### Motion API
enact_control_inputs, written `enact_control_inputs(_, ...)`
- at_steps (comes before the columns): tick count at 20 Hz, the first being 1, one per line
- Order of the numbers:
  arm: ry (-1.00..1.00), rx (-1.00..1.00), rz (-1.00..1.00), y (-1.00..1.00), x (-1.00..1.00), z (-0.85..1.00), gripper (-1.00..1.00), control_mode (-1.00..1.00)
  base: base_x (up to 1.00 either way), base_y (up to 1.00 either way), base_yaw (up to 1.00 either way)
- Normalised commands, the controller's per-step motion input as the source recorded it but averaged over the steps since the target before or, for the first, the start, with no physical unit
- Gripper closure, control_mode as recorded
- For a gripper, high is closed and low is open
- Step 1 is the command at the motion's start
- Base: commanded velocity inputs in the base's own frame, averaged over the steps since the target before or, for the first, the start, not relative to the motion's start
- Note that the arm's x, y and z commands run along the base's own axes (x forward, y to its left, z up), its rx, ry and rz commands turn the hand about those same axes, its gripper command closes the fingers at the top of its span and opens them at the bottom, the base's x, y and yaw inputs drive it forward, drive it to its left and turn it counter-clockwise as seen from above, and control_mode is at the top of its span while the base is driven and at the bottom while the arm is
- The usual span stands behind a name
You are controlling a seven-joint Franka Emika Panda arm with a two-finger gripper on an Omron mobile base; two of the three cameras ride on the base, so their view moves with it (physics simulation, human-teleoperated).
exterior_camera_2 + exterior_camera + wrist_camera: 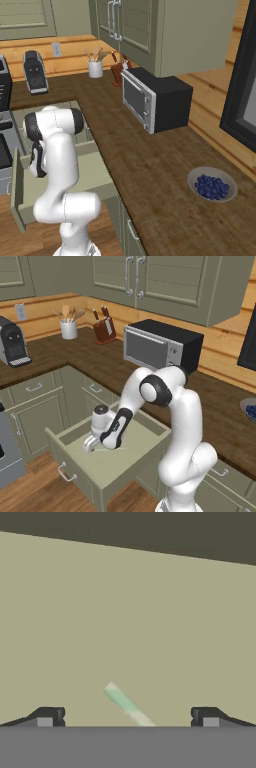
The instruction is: Take a straw from the drawer in front and place it inside the glass cup on the dining counter.
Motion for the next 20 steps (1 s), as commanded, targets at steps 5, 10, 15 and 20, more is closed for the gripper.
enact_control_inputs(5, 0.00, -0.06, 0.12, -0.15, 0.23, -0.11, -1.00, -1.00, 0.00, 0.00, 0.00)
enact_control_inputs(10, 0.02, -0.06, 0.06, 0.00, -0.01, -0.18, -1.00, -1.00, 0.00, 0.00, 0.00)
enact_control_inputs(15, 0.03, 0.00, 0.00, 0.00, -0.13, -0.12, -1.00, -1.00, 0.00, 0.00, 0.00)
enact_control_inputs(20, 0.00, 0.00, 0.01, -0.02, -0.06, -0.25, -1.00, -1.00, 0.00, 0.00, 0.00)
